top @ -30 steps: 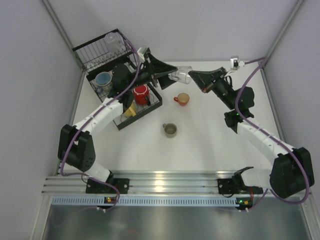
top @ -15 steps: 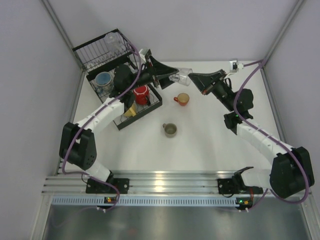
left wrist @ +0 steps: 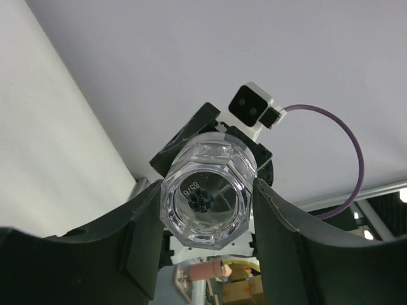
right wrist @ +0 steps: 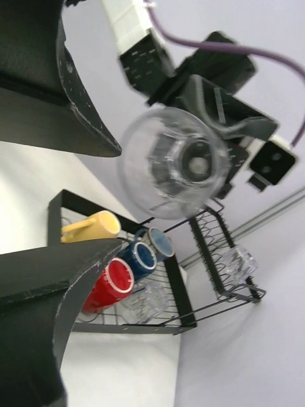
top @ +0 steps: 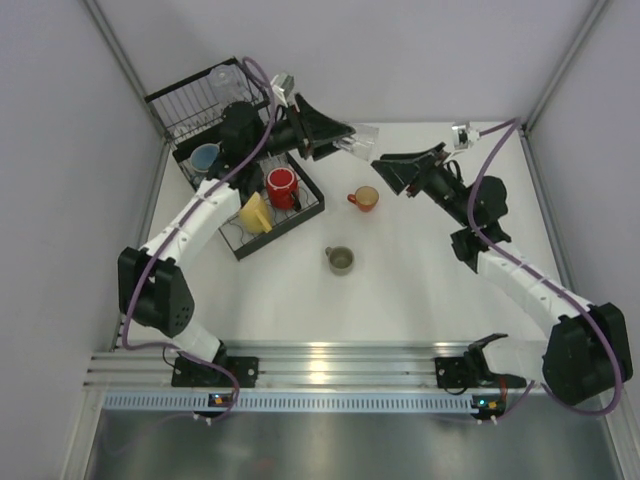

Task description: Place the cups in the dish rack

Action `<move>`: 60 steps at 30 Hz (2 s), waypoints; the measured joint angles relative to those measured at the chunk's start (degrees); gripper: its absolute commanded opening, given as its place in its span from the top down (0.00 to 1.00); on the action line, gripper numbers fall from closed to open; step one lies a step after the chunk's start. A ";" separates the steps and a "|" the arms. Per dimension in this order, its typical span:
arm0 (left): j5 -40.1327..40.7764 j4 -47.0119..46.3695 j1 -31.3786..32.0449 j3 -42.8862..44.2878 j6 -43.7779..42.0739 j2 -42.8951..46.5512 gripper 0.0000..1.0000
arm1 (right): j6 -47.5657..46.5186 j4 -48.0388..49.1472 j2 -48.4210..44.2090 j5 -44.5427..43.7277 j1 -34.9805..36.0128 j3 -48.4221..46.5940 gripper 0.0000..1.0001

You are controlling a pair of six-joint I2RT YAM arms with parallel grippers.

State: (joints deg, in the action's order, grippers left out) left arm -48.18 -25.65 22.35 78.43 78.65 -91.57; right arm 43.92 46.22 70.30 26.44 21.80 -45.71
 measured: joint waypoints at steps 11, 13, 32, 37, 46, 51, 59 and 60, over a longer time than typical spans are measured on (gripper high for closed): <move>14.12 41.27 -12.07 31.12 -33.03 -3.04 1.00 | -6.75 -11.19 -9.73 0.02 -0.85 2.86 0.41; 19.93 47.89 -12.79 38.99 -39.69 -5.42 1.00 | -8.00 -13.22 -10.86 -0.07 -1.18 2.89 0.42; 55.21 63.63 -28.24 42.99 -67.47 -14.43 1.00 | -16.44 -23.67 -16.26 -0.79 -2.97 2.97 0.42; 58.34 60.59 -28.39 42.99 -69.81 -17.42 1.00 | -16.52 -23.82 -15.65 -0.83 -2.97 2.97 0.42; 61.57 54.07 -28.46 43.78 -72.00 -23.26 1.00 | -16.48 -23.65 -13.81 -0.63 -2.97 2.97 0.42; 62.71 53.40 -28.48 44.26 -71.93 -25.79 0.99 | -16.48 -23.74 -12.87 -0.59 -2.97 2.97 0.42; 64.76 52.57 -28.46 44.17 -71.58 -27.02 0.79 | -16.83 -23.76 -12.48 -0.61 -2.97 2.97 0.42; 65.02 52.41 -28.46 44.15 -71.56 -27.04 0.75 | -16.83 -23.80 -12.35 -0.61 -2.97 2.97 0.42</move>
State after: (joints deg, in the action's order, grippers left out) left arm 16.84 26.76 -6.11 122.58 7.09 -118.61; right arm 27.09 22.41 57.95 25.82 18.83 -42.74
